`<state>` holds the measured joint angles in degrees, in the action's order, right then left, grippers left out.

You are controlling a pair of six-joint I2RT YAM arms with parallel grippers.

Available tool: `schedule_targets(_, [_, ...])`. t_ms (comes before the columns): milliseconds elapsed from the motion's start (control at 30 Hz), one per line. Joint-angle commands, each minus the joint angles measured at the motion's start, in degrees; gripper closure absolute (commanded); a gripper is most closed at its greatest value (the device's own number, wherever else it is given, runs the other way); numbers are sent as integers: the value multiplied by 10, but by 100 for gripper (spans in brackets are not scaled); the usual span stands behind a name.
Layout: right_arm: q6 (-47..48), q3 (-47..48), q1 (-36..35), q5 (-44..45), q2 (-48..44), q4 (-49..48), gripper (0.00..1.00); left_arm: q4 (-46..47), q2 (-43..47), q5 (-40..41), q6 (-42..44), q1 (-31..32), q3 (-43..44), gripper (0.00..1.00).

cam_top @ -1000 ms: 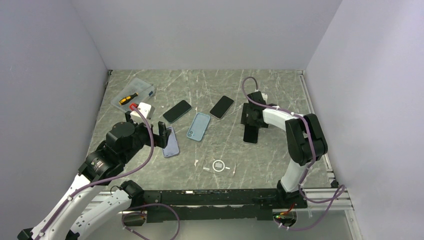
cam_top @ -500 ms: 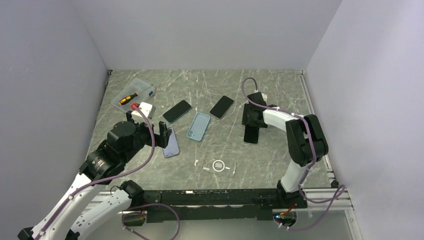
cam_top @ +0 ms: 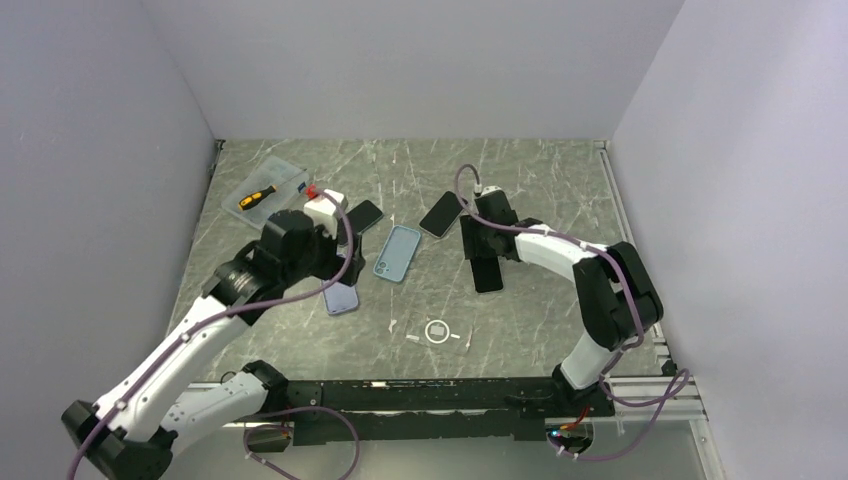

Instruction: Put the phone into the phone case

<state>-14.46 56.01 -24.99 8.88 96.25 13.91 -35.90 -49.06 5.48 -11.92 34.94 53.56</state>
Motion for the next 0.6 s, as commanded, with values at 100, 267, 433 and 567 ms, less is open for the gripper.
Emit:
schedule_targets(100, [60, -46, -45, -13, -67, -106, 57, -24, -103, -150, -46, -93, 102, 1])
schedule_targets(267, [82, -70, -69, -22, -88, -145, 57, -4, -187, -258, -80, -157, 119, 1])
schedule_targets(433, [92, -97, -76, -64, -111, -195, 57, 51, -287, -373, -119, -172, 120, 1])
schedule_targets(567, [111, -115, -90, -84, -122, -229, 57, 81, -360, -448, -139, -171, 138, 3])
